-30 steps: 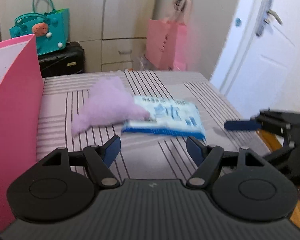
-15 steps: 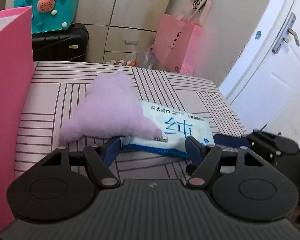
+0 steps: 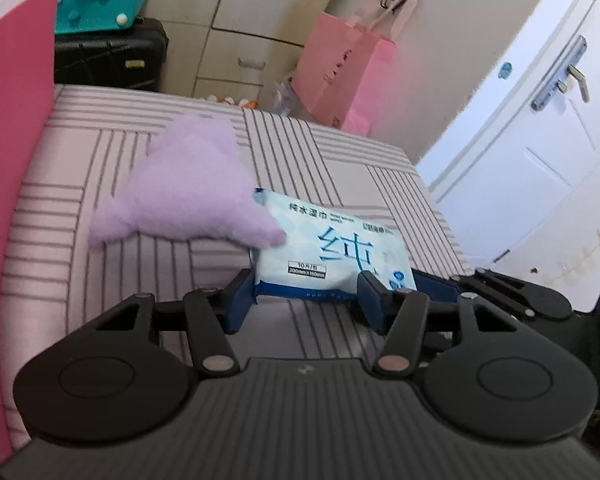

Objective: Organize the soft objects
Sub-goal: 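Lower the left tool onto the blue wet-wipes pack and close it, then carry the wet-wipes pack with the left tool into the pink box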

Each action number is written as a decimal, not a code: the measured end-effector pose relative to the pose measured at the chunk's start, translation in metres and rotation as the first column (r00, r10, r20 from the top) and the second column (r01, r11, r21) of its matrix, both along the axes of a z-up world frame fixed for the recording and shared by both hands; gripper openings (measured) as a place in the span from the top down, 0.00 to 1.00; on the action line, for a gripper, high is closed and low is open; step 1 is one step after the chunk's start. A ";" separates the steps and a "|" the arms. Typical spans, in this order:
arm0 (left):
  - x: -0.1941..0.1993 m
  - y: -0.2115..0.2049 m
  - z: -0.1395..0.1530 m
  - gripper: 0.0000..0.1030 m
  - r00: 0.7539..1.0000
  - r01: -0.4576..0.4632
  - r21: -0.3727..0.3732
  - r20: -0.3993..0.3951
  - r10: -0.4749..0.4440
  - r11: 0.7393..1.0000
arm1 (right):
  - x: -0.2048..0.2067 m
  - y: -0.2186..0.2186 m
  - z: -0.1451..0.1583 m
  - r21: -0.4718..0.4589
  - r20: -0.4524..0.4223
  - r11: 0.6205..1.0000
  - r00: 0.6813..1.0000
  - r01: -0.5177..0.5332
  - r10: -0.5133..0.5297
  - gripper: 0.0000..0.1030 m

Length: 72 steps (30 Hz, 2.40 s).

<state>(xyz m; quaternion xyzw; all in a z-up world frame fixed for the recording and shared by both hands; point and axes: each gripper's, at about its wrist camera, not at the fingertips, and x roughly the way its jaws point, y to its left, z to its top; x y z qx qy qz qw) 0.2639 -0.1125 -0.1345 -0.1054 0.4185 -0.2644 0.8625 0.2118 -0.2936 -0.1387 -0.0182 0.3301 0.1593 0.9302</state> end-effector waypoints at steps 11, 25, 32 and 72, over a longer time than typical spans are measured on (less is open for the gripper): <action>-0.021 -0.013 0.006 0.55 0.997 0.042 0.071 -0.073 -0.037 0.997 | -0.035 -0.020 0.002 -0.066 0.037 0.995 0.996 -0.075 0.077 0.60; -0.012 -0.020 -0.003 0.55 0.999 0.021 -0.033 -0.044 -0.022 0.999 | -0.044 -0.030 -0.004 -0.018 0.052 0.997 0.996 -0.068 0.069 0.59; -0.028 -0.022 0.000 0.55 1.000 0.023 -0.026 -0.021 -0.024 0.999 | -0.046 -0.024 -0.002 0.008 0.041 1.000 0.999 -0.020 0.020 0.59; -0.179 0.110 0.067 0.55 1.000 -0.006 0.039 0.021 0.006 0.999 | -0.135 0.068 0.061 0.191 -0.106 0.949 0.956 -0.252 0.275 0.52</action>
